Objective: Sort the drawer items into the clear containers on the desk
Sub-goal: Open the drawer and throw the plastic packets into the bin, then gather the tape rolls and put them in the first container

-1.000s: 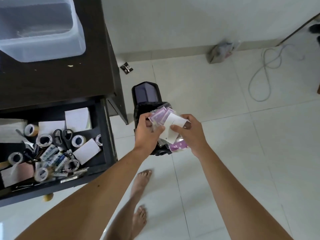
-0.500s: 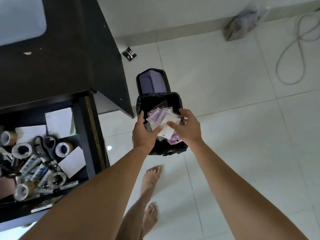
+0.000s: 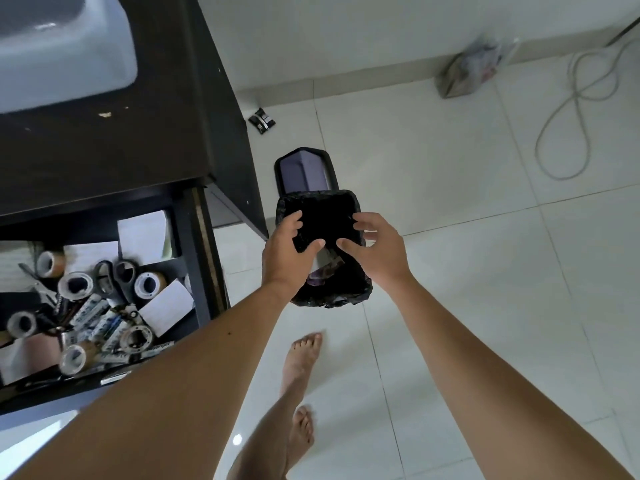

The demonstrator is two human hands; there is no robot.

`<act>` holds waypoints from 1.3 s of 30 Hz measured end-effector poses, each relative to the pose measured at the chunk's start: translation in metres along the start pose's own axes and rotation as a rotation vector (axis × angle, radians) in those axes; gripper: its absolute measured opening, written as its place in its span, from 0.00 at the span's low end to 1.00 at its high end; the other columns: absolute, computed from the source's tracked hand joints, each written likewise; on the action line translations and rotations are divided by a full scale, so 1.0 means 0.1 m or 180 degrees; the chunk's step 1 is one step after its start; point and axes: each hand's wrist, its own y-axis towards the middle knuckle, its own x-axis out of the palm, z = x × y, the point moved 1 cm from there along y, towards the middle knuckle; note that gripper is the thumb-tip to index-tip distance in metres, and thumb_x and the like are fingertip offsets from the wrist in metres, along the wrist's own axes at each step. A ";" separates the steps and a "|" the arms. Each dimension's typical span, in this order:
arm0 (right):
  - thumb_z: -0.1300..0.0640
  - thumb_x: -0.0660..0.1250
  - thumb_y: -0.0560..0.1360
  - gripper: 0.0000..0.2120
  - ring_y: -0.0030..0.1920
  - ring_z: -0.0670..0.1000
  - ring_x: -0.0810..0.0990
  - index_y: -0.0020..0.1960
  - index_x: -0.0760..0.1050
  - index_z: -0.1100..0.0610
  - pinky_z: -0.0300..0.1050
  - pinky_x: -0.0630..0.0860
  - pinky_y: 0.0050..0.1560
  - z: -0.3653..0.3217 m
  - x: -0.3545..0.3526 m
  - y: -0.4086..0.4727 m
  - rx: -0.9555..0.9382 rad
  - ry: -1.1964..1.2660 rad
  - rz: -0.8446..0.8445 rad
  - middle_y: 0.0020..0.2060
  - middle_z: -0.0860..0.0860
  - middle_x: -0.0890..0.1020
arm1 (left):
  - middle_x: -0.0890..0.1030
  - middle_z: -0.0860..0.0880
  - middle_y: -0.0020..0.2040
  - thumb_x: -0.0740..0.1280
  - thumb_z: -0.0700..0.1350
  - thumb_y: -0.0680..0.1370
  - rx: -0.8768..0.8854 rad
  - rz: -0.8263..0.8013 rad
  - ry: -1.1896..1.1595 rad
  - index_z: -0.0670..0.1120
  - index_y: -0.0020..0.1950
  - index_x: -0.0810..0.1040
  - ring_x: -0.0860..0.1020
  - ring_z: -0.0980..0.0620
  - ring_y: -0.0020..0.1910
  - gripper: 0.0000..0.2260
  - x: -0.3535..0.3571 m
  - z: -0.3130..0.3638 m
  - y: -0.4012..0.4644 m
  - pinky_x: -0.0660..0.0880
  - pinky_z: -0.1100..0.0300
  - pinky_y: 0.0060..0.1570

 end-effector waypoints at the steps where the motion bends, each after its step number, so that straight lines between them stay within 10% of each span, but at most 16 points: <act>1: 0.51 0.82 0.73 0.27 0.59 0.51 0.82 0.69 0.79 0.51 0.46 0.79 0.64 -0.07 -0.03 -0.04 -0.0051 -0.0009 0.0021 0.59 0.47 0.84 | 0.80 0.50 0.69 0.78 0.49 0.77 0.0018 -0.0031 -0.0096 0.52 0.78 0.71 0.77 0.50 0.69 0.30 -0.06 0.08 0.00 0.74 0.46 0.72; 12: 0.51 0.80 0.74 0.22 0.53 0.43 0.84 0.66 0.79 0.49 0.23 0.72 0.50 -1.40 0.11 -0.86 -0.0836 -0.0064 0.0052 0.53 0.44 0.86 | 0.81 0.54 0.59 0.75 0.44 0.80 0.0896 -0.0379 -0.0040 0.52 0.72 0.76 0.82 0.55 0.56 0.22 -1.78 0.69 -0.68 0.82 0.53 0.61; 24: 0.56 0.79 0.75 0.12 0.49 0.45 0.83 0.57 0.84 0.51 0.32 0.78 0.53 -2.24 1.48 -1.43 -0.1468 -0.0103 -0.0528 0.49 0.43 0.85 | 0.82 0.54 0.54 0.78 0.46 0.77 0.0619 0.0351 0.0201 0.51 0.68 0.78 0.83 0.56 0.52 0.21 -3.62 -0.54 -1.03 0.82 0.63 0.51; 39: 0.59 0.85 0.67 0.22 0.49 0.50 0.83 0.58 0.83 0.54 0.44 0.81 0.53 -1.82 2.19 -1.20 -0.1090 -0.1451 -0.0986 0.54 0.49 0.80 | 0.77 0.49 0.66 0.77 0.48 0.77 0.0957 0.0301 0.1045 0.50 0.66 0.80 0.74 0.47 0.68 0.19 -3.68 -1.45 -0.46 0.74 0.50 0.68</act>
